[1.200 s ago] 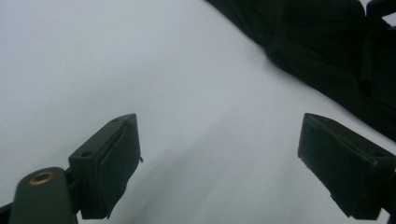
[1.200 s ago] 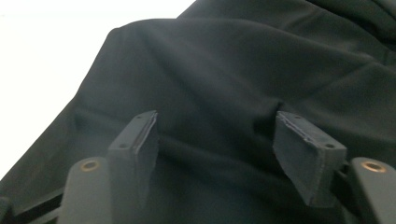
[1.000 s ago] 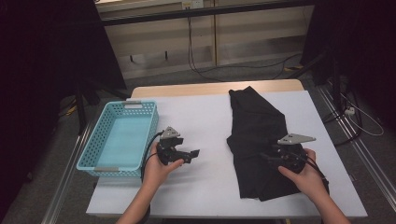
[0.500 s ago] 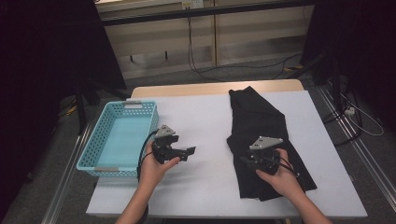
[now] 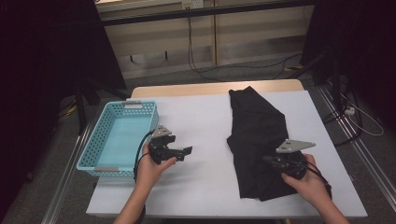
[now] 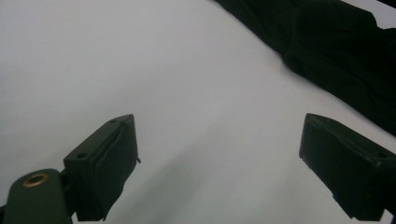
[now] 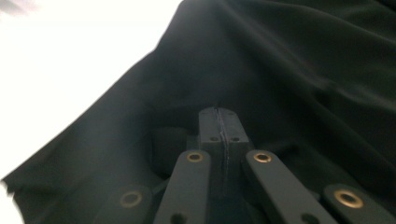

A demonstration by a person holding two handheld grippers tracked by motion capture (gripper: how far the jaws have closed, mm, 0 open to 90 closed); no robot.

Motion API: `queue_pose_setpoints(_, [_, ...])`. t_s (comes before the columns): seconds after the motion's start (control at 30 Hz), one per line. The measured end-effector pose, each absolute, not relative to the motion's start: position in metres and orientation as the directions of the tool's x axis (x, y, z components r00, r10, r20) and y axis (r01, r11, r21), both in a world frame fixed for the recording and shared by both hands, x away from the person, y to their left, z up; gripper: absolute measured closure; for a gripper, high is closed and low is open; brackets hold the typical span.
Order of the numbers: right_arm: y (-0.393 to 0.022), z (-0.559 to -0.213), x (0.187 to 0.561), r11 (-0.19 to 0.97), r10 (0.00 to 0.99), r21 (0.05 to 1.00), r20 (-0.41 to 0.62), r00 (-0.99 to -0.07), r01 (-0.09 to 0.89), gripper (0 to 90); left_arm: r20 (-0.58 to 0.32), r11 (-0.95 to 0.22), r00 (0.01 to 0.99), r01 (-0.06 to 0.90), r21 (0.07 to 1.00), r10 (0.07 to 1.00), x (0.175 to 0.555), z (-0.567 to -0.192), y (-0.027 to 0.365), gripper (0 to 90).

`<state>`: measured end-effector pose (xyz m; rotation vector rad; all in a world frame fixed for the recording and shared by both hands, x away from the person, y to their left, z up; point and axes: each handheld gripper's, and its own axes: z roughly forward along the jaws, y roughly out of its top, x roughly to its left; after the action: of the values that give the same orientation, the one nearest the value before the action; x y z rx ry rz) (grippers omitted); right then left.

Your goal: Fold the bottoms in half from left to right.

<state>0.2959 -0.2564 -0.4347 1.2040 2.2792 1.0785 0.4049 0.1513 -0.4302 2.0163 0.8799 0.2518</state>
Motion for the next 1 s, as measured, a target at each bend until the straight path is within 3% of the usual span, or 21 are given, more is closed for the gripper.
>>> queue_pose_setpoints(0.63, [-0.325, -0.425, 0.241, 0.260, 0.876, 0.783, 0.056, -0.479, 0.565, 89.4, -0.146, -0.359, 0.737, 0.480, 0.800, 0.660, 0.408, -0.429, 0.143, 11.6])
queue_pose_setpoints(0.67, [-0.326, -0.424, 0.238, 0.259, 0.876, 0.785, 0.055, -0.479, 0.563, 85.1, -0.149, -0.354, 0.735, 0.482, 0.802, 0.661, 0.408, -0.429, 0.144, 11.6])
queue_pose_setpoints(0.73, [-0.328, -0.421, 0.237, 0.243, 0.892, 0.788, 0.048, -0.450, 0.566, 66.4, -0.145, -0.354, 0.735, 0.478, 0.803, 0.663, 0.409, -0.428, 0.145, 11.6])
queue_pose_setpoints(0.83, [-0.329, -0.416, 0.245, 0.221, 0.906, 0.797, 0.047, -0.422, 0.562, 61.9, -0.146, -0.356, 0.735, 0.480, 0.802, 0.662, 0.408, -0.429, 0.144, 11.6])
queue_pose_setpoints(1.0, [-0.322, -0.426, 0.275, 0.207, 0.924, 0.769, 0.049, -0.379, 0.605, 65.3, -0.132, -0.369, 0.741, 0.470, 0.802, 0.658, 0.409, -0.429, 0.144, 11.6])
